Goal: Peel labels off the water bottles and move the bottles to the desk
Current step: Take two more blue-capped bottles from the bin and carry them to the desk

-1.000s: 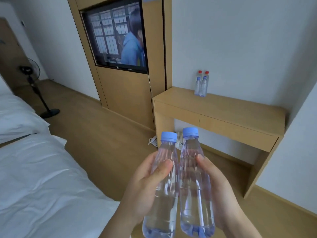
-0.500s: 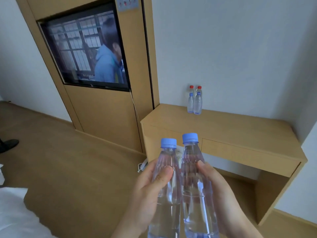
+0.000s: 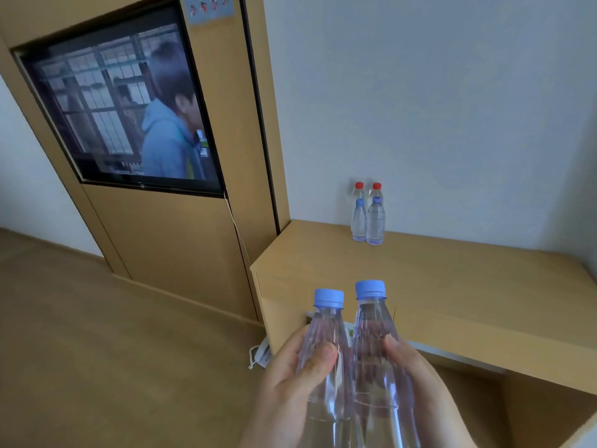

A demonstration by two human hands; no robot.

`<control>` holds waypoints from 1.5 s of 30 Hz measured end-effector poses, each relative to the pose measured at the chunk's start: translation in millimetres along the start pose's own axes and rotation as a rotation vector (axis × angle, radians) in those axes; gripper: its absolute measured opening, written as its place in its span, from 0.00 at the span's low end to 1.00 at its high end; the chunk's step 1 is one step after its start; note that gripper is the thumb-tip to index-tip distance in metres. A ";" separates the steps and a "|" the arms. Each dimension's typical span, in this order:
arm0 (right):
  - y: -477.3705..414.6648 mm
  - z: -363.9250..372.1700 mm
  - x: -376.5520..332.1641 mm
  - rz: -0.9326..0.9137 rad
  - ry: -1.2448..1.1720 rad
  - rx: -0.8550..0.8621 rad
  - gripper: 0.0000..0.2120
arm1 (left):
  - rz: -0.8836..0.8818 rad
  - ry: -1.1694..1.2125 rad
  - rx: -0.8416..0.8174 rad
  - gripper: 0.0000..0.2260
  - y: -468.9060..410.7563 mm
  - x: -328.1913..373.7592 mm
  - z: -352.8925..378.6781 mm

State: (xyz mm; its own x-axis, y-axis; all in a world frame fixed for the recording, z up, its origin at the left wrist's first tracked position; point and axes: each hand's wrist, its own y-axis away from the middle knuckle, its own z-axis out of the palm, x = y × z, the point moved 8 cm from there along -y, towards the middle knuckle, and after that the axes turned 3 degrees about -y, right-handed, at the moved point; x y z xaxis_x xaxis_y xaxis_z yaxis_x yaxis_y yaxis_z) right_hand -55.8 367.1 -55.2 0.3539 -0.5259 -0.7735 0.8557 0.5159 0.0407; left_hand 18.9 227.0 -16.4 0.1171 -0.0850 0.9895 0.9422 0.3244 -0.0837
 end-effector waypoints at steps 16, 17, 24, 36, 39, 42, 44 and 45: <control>-227.5 -49.4 -55.5 0.063 0.254 -0.085 0.28 | -0.019 -0.030 0.089 0.13 -232.4 -29.2 42.5; -240.9 -55.9 -56.3 0.062 0.246 -0.075 0.29 | -0.022 -0.040 0.072 0.13 -247.2 -33.6 44.6; -338.3 -85.3 -61.3 -0.014 0.298 0.055 0.24 | -0.066 -0.001 -0.043 0.11 -363.0 -70.4 40.6; -493.4 -106.6 -58.9 -0.202 0.651 0.461 0.19 | -0.073 -0.302 -0.251 0.15 -579.3 -117.7 0.6; -510.8 -127.5 -47.3 -0.195 0.742 0.601 0.22 | -0.094 -0.402 -0.265 0.21 -608.8 -149.6 0.7; -522.7 -152.3 -31.5 -0.158 0.766 0.712 0.23 | -0.099 -0.483 -0.309 0.20 -624.7 -177.8 8.0; -529.6 -166.8 -23.0 -0.129 0.777 0.752 0.22 | -0.112 -0.523 -0.320 0.20 -633.3 -194.4 12.2; -532.2 -172.2 -19.4 -0.112 0.786 0.764 0.22 | -0.124 -0.533 -0.315 0.20 -636.6 -201.2 14.1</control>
State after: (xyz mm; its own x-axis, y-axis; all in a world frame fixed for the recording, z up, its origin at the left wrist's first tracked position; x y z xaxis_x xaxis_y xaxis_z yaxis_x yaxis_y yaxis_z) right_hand -583.1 219.1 -170.8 0.1526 0.1732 -0.9730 0.9720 -0.2045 0.1160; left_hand -608.9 50.9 -160.5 -0.0948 0.4035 0.9101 0.9955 0.0422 0.0849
